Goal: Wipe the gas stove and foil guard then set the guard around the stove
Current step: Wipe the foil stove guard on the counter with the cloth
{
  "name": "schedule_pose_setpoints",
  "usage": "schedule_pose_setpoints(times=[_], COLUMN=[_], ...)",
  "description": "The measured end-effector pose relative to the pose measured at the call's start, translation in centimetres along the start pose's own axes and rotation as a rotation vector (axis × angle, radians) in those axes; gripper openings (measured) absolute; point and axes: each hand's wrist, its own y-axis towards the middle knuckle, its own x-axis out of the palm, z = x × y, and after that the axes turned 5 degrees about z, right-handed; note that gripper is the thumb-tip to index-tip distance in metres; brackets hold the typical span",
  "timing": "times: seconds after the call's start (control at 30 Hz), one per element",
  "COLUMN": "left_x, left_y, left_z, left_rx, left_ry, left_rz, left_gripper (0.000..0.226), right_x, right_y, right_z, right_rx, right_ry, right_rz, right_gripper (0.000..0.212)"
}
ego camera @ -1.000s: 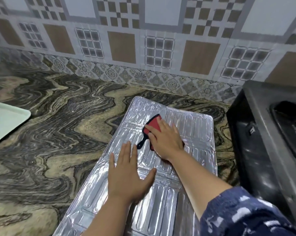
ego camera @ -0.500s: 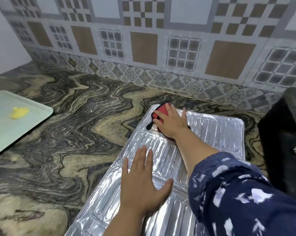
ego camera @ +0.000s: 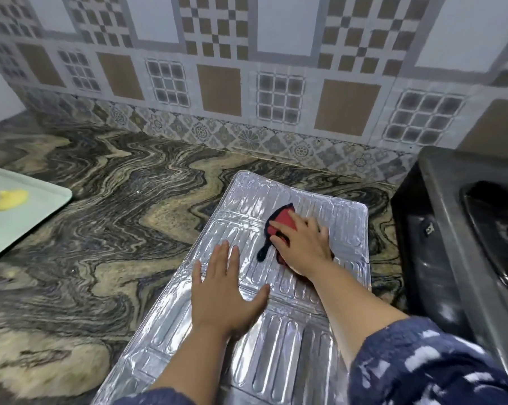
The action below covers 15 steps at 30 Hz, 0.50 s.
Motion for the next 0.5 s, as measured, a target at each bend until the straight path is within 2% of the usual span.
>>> schedule_pose_setpoints(times=[0.1,0.17,0.23,0.3,0.33,0.43,0.5], left_x=[-0.2,-0.6,-1.1,-1.4,-1.4,-1.3,-1.8], left_y=[0.0,0.4,1.2,1.8,2.0,2.3,2.6], left_z=[-0.2,-0.3,-0.1,0.4,0.7,1.7,2.1], left_rx=[0.003,-0.007,-0.054,-0.103,-0.115,-0.123,-0.099], left_ry=[-0.017,-0.057,-0.121,-0.158,-0.16,-0.177,-0.253], left_rz=[-0.036,-0.098,-0.161,-0.163,-0.156,-0.165,-0.167], left_gripper=[0.099,0.099,0.096,0.09,0.087,0.081,0.08], right_x=[-1.8,-2.8,-3.4,-3.3,-3.1,-2.3,-2.7], right_y=[-1.7,-2.7,-3.9,-5.1,-5.6,-6.6,-6.9], right_z=[-0.2,0.2,0.6,0.4,0.1,-0.5,-0.6], right_rx=[0.094,0.193,0.28,0.285,0.266,0.229,0.244], right_ry=[0.299,0.281,0.142,0.099,0.128,0.315,0.515], right_rz=[0.095,0.189,0.11,0.023,0.037,0.167,0.162], right_gripper=[0.036,0.04,0.045,0.049,0.048,0.041,0.043])
